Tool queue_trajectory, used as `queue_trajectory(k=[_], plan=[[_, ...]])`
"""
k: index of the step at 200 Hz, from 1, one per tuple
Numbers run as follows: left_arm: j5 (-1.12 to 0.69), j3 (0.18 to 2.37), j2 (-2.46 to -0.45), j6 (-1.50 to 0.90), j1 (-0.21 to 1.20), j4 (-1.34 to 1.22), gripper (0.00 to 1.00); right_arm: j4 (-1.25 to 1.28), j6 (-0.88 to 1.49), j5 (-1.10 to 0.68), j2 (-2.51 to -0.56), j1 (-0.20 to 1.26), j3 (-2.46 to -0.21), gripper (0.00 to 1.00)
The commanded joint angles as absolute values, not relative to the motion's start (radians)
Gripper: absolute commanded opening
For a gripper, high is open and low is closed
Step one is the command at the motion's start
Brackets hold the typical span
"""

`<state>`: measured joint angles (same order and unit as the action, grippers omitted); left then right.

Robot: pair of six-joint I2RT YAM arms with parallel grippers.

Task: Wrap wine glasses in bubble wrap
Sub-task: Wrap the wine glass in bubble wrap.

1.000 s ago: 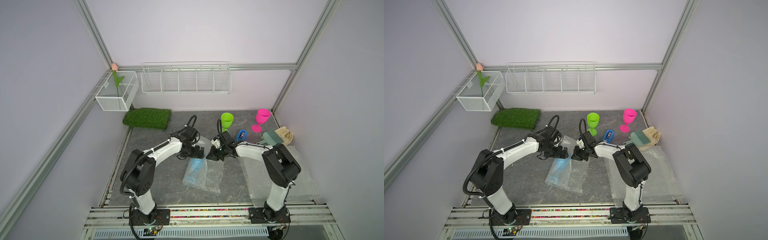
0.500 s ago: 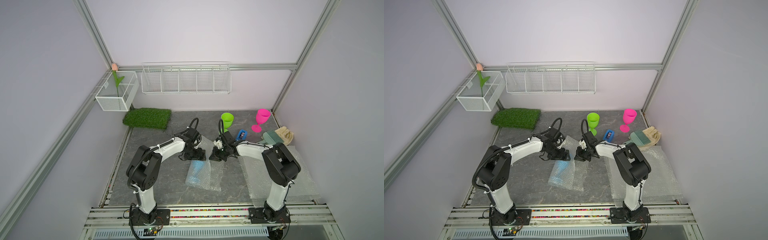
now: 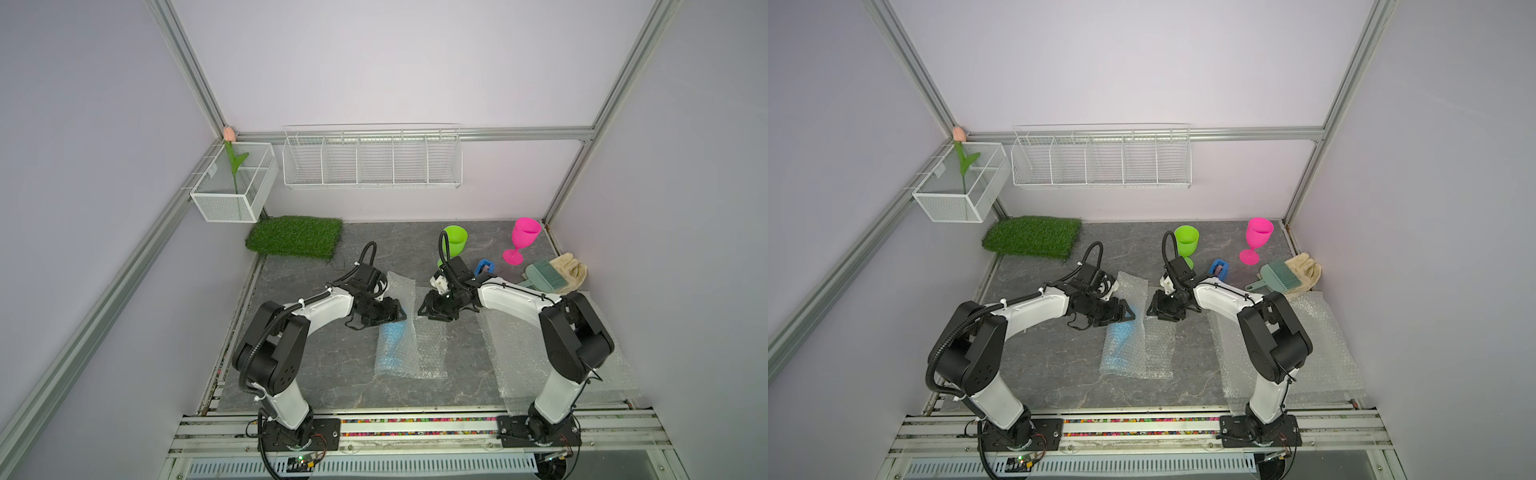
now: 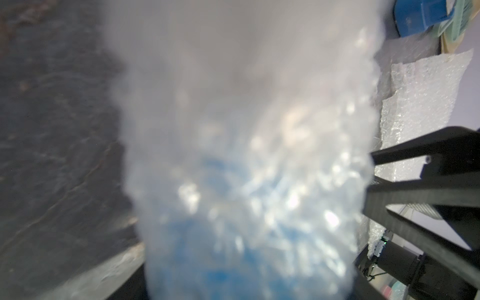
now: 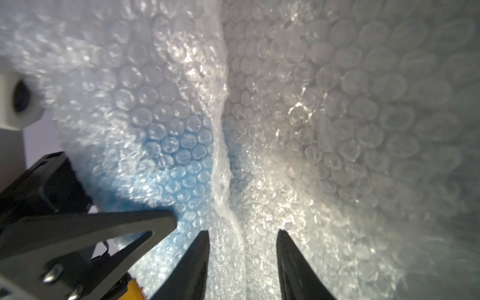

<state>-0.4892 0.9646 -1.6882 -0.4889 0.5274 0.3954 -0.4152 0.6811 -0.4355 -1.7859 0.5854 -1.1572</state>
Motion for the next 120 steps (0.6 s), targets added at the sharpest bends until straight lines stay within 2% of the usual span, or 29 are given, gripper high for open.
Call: queue_trajectory(k=[1, 42, 73, 120], plan=[[-0.534, 0.891, -1.656, -0.549, 0.49, 0.317, 0.73, -0.426, 0.701, -0.522, -1.795, 0.637, -1.189, 0.45], [-0.626, 0.751, -1.599, -0.601, 0.407, 0.176, 0.72, -0.378, 0.747, -0.585, -1.896, 0.717, -1.222, 0.33], [-0.63, 0.707, -1.57, -0.601, 0.392, 0.161, 0.72, -0.365, 0.765, -0.622, -1.961, 0.762, -1.218, 0.22], [-0.601, 0.72, -1.562, -0.582, 0.391, 0.199, 0.7, -0.397, 0.756, -0.636, -1.957, 0.825, -1.17, 0.16]])
